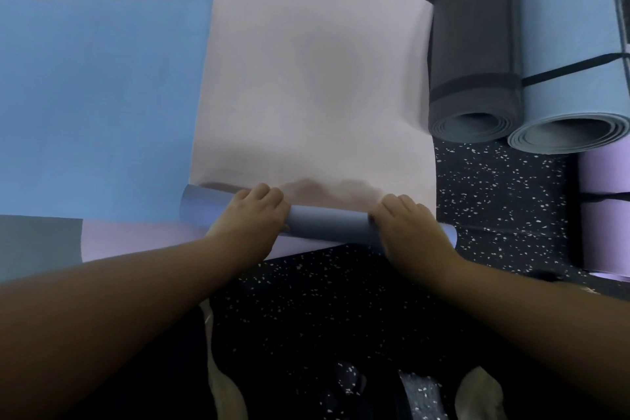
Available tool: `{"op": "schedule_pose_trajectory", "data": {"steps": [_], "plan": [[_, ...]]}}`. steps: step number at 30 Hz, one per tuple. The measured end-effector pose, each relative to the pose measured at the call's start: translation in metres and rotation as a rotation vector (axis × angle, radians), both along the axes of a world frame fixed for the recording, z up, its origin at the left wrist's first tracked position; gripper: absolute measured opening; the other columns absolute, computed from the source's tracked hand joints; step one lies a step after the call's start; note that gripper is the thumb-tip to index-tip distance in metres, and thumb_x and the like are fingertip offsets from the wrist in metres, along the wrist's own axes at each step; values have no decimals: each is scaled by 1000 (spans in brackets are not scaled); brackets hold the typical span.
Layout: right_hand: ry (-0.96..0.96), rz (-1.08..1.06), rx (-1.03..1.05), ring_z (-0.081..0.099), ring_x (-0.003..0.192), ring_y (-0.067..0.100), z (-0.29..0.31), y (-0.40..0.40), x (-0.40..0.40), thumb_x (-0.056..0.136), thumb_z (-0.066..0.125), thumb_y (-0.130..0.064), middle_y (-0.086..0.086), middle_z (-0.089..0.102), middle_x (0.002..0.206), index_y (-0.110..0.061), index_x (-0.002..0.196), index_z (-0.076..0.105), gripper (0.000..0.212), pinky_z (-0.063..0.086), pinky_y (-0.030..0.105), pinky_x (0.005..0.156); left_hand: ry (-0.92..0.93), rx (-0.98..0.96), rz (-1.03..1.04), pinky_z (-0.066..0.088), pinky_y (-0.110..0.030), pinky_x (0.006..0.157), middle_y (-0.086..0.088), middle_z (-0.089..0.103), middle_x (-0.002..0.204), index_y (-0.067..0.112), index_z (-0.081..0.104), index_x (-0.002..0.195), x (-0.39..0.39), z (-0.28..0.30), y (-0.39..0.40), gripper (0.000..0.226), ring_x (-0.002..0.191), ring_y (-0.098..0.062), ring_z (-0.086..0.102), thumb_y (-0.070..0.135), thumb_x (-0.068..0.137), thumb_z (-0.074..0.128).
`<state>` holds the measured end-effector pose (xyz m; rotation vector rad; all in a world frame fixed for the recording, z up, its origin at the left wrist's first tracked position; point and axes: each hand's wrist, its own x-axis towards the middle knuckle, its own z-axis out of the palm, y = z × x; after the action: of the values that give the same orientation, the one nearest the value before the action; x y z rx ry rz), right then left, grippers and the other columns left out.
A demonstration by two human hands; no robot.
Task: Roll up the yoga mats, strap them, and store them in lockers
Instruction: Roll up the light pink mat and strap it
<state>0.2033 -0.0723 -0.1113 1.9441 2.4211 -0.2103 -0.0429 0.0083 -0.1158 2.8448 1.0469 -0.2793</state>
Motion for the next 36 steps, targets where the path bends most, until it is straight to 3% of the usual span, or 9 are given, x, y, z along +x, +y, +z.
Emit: {"op": "schedule_pose_trajectory", "data": {"steps": [8,10,13,19,22,24,27,30,36], "plan": [[149,50,-2,45,88,25,-11,-18,-13,65,75,-8,12,58,100,-5,106,50,48,53,35,64,134,-72,53,39,-34,87,-6,49,122,14,53,120,11,4,11,25,111,-25,42,16,96,48],[136,83,4,51,86,27,-9,-13,-10,71,64,-7,13,57,101,-4,107,52,38,54,35,61,180,-87,64,38,-32,88,-4,47,123,16,51,122,16,5,17,25,113,-23,40,17,98,45],[82,120,-31,56,80,29,-3,-3,-9,69,43,-7,14,58,97,-2,101,57,36,54,34,59,209,-99,81,38,-31,84,-4,49,120,18,49,123,24,9,24,27,110,-22,42,13,96,45],[-17,161,-68,55,67,27,-1,14,-7,49,59,-1,12,57,81,-3,88,59,40,49,31,53,111,-15,6,32,-33,63,-10,56,94,11,52,108,16,16,18,36,84,-28,49,-1,75,61],[-37,163,-93,53,63,26,0,21,-5,44,62,3,11,57,77,-4,85,59,41,47,31,51,65,18,-51,41,-35,51,-14,58,73,5,64,87,7,13,14,38,64,-31,52,19,58,85],[-21,128,-138,55,65,30,3,24,-4,41,65,8,15,59,78,-1,85,61,46,47,33,52,116,-11,-72,48,-38,55,-16,63,78,2,67,95,6,9,12,60,67,-33,57,40,54,88],[-11,102,-178,57,84,34,10,29,-5,56,63,10,18,58,95,1,99,58,44,46,37,66,141,-11,-47,49,-38,54,-17,65,80,0,67,98,7,10,15,65,67,-34,58,35,49,92],[-6,46,-266,45,109,28,12,31,-2,80,52,2,11,50,119,-6,122,48,42,38,33,85,165,-70,-40,49,-42,69,-18,64,104,2,59,121,11,14,18,55,87,-35,57,32,78,76],[-31,31,-232,51,101,30,10,29,0,77,59,3,12,55,110,-5,115,55,39,41,34,77,197,-22,-48,36,-35,93,-10,39,139,12,22,147,18,14,18,53,118,-27,39,36,102,36]]}}
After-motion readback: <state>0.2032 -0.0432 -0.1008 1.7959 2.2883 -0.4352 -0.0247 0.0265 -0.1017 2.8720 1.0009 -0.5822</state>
